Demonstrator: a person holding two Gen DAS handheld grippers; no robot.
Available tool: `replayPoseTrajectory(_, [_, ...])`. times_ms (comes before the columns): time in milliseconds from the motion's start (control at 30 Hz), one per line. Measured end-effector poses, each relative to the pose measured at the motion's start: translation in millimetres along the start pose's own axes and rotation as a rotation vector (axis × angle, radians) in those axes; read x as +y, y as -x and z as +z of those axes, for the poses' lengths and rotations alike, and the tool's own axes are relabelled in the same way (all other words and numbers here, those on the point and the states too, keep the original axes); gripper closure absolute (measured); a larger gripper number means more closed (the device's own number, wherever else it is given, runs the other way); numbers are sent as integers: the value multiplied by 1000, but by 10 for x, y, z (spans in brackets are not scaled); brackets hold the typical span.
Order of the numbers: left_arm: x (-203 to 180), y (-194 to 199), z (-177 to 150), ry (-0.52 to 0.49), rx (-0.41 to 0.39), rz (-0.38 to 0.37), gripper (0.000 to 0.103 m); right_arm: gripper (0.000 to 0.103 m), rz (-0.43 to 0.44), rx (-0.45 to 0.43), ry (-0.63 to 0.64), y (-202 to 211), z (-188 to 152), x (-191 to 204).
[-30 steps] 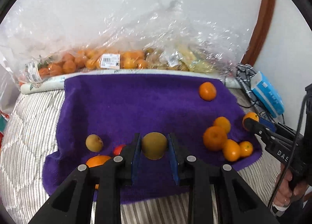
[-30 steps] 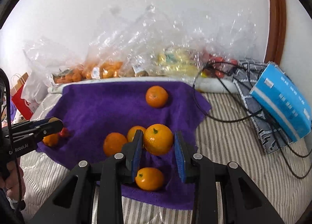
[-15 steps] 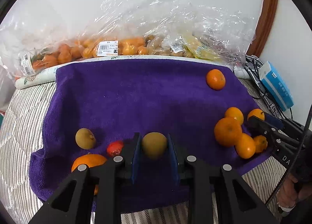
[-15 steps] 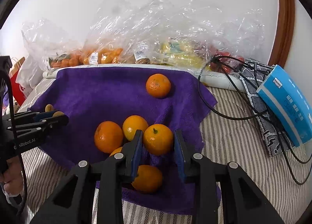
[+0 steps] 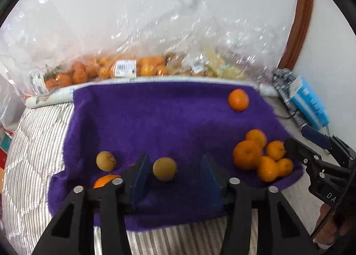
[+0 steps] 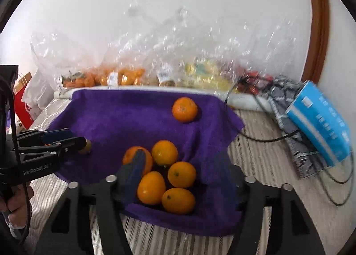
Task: Organize fruits
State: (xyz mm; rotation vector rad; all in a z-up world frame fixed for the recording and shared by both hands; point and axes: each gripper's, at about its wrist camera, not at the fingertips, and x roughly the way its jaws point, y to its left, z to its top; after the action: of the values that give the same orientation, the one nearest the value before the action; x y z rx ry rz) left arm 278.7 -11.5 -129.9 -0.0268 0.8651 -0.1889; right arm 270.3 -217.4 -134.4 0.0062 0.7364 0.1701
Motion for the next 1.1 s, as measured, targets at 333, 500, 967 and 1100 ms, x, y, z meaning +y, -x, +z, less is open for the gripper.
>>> replayPoseTrajectory(333, [71, 964, -222, 17, -64, 28, 38, 25, -24, -52, -88, 1020, 121, 194])
replayPoseTrajectory(500, [66, 1398, -422, 31, -96, 39, 26, 25, -62, -52, -119, 1420, -15, 308])
replayPoseTrajectory(967, [-227, 2291, -904, 7, -201, 79, 16, 10, -99, -94, -160, 2292, -453, 323])
replayPoseTrajectory(1100, [-294, 2434, -975, 3, -222, 87, 16, 9, -104, -111, -156, 2472, -525, 328])
